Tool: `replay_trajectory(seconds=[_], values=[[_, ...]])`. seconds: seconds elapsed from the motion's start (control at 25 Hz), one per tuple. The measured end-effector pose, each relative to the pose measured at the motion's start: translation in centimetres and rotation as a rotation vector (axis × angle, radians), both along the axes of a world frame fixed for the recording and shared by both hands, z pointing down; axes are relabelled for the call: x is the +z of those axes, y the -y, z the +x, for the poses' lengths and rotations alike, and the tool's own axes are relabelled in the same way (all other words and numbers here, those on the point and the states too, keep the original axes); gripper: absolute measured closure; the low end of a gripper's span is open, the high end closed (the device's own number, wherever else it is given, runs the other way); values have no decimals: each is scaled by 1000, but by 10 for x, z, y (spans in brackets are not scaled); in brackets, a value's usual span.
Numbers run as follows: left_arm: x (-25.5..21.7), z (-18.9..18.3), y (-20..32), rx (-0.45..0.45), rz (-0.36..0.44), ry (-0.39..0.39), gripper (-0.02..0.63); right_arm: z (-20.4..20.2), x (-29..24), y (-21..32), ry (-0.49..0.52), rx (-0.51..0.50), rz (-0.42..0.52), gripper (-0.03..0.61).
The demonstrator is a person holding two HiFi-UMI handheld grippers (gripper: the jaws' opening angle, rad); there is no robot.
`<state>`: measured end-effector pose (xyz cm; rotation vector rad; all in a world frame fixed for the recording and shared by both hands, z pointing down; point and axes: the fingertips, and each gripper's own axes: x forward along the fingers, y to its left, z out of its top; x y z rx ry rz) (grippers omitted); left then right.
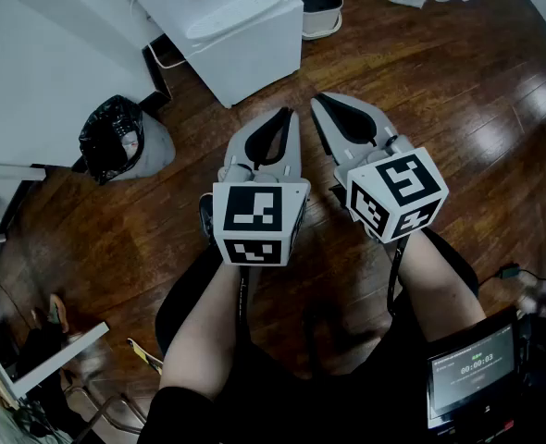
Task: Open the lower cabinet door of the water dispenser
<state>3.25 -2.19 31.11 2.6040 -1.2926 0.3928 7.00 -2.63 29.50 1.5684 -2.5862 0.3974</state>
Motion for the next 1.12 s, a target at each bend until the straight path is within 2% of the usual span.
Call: replay_trajectory(seconds=[0.2, 0.44, 0.56, 0.68, 0.96, 1.04, 1.12], values=[[4, -7, 9, 3, -6, 22, 577, 0, 0, 11, -32, -6, 2, 574], [8, -16, 33, -22, -5, 118, 563, 5, 6, 35, -79, -41, -29, 572], [18, -15, 66, -56, -45, 117, 561, 15, 18, 67, -101, -58, -65, 567], [22, -14, 86, -73, -77, 88, 563, 21, 28, 88, -150, -75, -92, 524], [34, -2, 115, -25, -112, 61, 594, 33, 54, 129, -274, -101, -136, 475], [39, 1, 120, -11, -120, 77, 594, 34, 56, 138, -303, -113, -130, 471], [47, 2, 126, -2, -118, 127, 592, 35, 59, 147, -329, -124, -125, 466]])
